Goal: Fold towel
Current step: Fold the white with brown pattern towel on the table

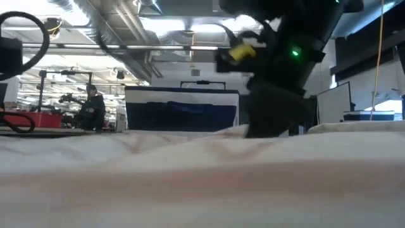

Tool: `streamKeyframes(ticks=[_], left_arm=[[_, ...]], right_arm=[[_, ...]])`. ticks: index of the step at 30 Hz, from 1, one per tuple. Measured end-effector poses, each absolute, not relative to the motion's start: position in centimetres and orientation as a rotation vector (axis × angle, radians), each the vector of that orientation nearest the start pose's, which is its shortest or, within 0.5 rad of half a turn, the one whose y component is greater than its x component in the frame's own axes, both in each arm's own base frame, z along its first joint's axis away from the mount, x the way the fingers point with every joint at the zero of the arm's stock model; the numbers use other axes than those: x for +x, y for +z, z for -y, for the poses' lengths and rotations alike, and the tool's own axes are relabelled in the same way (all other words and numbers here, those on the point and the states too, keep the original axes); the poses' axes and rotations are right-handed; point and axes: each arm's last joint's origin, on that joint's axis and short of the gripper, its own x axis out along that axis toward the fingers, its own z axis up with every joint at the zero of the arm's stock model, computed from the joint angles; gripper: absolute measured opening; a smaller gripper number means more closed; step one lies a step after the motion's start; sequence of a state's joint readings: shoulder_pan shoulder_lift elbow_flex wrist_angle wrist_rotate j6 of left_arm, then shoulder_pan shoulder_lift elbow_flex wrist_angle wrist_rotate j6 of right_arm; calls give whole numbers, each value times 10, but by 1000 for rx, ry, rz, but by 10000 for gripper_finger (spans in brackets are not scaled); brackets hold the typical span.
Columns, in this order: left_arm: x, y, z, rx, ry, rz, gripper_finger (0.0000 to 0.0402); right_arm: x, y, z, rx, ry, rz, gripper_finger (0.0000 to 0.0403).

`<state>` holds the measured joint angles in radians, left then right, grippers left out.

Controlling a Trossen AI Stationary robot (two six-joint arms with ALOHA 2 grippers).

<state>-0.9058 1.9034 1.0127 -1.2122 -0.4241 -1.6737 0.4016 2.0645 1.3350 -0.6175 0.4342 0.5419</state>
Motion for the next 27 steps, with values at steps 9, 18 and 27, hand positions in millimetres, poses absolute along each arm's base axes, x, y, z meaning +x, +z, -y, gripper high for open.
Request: streamKeyframes(ticks=[9,18,27], left_arm=[[161,113,186,19,1011,-1220,148],[171,122,177,123,931,-1220,148],[181,123,168,239,891,-1207,148]], right_arm=[[354,159,-142,-48,-323,-1265,159],[381,178,-114,-130,-346,-1017,159],[365,132,-56,-46,-351,-1236,159]])
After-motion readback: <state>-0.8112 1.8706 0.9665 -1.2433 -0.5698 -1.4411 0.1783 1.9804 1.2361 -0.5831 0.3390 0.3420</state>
